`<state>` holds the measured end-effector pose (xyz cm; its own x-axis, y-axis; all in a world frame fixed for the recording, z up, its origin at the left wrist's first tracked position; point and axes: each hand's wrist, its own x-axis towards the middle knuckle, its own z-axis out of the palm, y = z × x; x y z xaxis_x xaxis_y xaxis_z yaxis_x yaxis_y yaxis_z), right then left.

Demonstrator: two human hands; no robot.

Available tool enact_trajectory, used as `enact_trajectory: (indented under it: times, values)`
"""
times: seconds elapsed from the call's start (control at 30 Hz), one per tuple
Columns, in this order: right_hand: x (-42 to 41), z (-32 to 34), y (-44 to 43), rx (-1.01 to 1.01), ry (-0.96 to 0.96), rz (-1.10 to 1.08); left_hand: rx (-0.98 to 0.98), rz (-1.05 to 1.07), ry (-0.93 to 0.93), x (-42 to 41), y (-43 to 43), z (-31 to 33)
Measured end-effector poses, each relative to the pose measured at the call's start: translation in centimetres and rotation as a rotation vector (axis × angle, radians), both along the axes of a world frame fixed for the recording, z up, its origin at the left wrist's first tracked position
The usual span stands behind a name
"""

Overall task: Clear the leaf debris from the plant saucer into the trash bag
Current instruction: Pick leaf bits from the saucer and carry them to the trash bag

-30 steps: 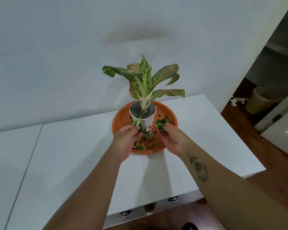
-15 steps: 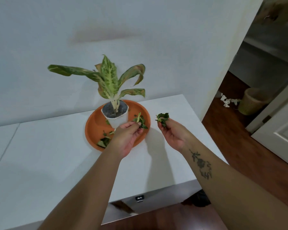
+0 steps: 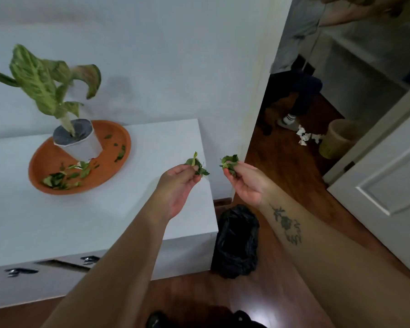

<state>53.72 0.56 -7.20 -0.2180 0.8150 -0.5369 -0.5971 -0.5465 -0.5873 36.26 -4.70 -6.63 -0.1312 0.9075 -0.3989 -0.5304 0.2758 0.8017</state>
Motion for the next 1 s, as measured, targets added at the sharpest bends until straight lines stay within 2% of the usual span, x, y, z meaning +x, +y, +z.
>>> enact_trajectory:
  times: [0.27,0.67,1.0]
  values:
    - [7.9,-2.9,-0.1,-0.050,-0.024,-0.070,-0.048,-0.032,-0.067,10.7,1.1,-1.9]
    - [12.5,-8.5,-1.4,-0.144,-0.037,-0.185,-0.150,-0.013,-0.141,15.5,1.2,-6.5]
    - [15.8,-12.3,1.0,-0.169,-0.050,0.031,-0.213,0.092,-0.065,18.7,1.2,-13.0]
